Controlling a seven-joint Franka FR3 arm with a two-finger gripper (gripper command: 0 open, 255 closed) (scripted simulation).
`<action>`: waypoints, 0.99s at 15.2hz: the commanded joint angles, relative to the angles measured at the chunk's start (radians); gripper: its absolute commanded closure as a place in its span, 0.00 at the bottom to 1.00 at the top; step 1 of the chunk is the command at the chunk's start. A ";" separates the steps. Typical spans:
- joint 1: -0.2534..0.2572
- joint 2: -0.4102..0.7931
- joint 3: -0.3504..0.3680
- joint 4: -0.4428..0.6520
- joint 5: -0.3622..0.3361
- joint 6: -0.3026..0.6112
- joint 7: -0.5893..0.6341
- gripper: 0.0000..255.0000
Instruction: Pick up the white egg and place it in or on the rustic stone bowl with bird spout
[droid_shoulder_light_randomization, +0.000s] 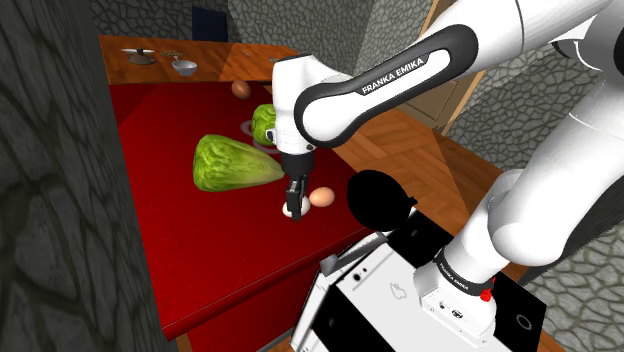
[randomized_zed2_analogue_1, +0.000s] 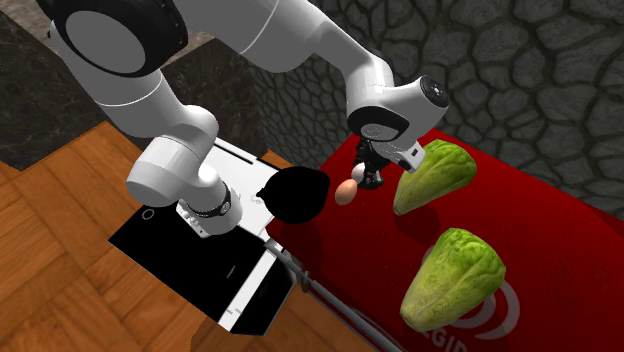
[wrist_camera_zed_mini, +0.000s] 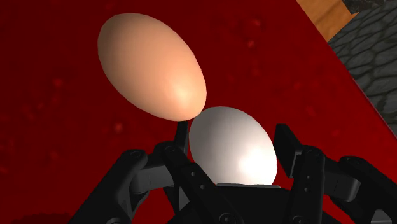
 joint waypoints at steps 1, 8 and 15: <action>0.000 0.000 0.000 0.000 0.000 0.000 0.000 1.00; -0.001 -0.027 -0.001 0.015 0.006 -0.041 -0.003 1.00; -0.003 -0.082 -0.006 0.058 0.018 -0.138 -0.006 1.00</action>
